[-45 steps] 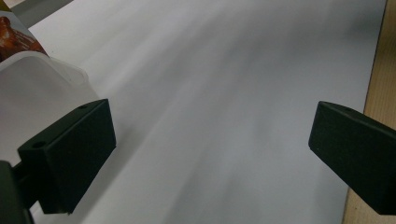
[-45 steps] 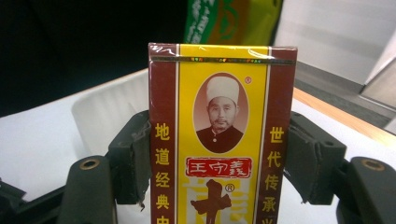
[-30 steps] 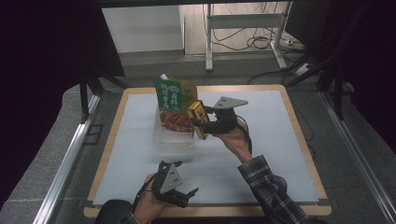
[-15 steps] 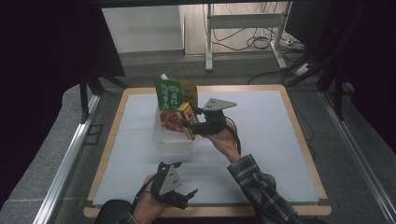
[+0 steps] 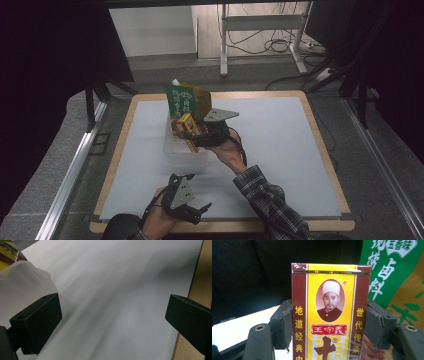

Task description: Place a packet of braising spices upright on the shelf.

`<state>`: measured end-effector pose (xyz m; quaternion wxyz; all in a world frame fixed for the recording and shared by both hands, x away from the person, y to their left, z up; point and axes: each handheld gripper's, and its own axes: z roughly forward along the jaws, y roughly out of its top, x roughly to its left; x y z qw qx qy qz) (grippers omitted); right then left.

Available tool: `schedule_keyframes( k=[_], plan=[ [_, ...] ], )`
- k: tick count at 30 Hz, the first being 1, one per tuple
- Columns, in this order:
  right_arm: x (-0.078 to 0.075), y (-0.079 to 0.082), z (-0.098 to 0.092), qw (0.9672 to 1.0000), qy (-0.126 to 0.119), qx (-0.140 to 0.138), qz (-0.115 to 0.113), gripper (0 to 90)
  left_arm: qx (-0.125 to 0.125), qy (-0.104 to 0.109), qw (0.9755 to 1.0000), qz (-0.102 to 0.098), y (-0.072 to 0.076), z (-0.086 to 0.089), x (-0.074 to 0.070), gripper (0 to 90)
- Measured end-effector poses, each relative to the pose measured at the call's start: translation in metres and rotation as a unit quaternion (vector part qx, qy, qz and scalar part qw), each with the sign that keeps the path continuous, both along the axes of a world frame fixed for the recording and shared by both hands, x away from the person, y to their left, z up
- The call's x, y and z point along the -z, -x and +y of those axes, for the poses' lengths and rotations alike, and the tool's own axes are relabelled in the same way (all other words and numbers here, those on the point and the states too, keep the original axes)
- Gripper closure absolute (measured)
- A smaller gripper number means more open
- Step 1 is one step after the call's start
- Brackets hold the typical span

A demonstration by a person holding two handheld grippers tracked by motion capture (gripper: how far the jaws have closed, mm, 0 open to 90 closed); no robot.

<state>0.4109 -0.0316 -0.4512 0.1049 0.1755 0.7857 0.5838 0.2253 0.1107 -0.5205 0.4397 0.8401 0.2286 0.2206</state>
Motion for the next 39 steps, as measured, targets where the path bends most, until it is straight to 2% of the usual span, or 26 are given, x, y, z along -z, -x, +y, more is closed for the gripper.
schedule_keyframes(
  k=[8,12,21,27,31,39],
  plan=[
    [0.008,0.001,0.009,0.9999,-0.001,-0.009,0.008,31.9,0.001,-0.002,1.0000,0.000,0.000,0.000,0.000,0.5],
    [0.014,0.003,0.013,0.9999,0.008,-0.007,0.004,31.9,0.001,-0.002,1.0000,0.000,0.000,0.000,0.000,0.5],
    [0.026,0.002,0.005,0.9998,0.007,-0.002,0.019,32.1,0.003,-0.006,1.0000,0.002,0.000,-0.001,0.001,0.6],
    [0.031,0.003,-0.001,0.9994,0.026,0.002,0.024,32.4,0.005,-0.008,1.0000,0.003,0.000,-0.002,0.002,0.6],
    [0.039,0.008,-0.001,0.9986,0.052,0.005,0.012,32.6,0.005,-0.009,0.9999,0.003,-0.001,-0.002,0.002,0.6],
    [0.047,0.007,-0.007,0.9985,0.048,0.013,0.025,32.9,0.006,-0.011,0.9999,0.004,-0.001,-0.002,0.002,0.6]
  ],
)
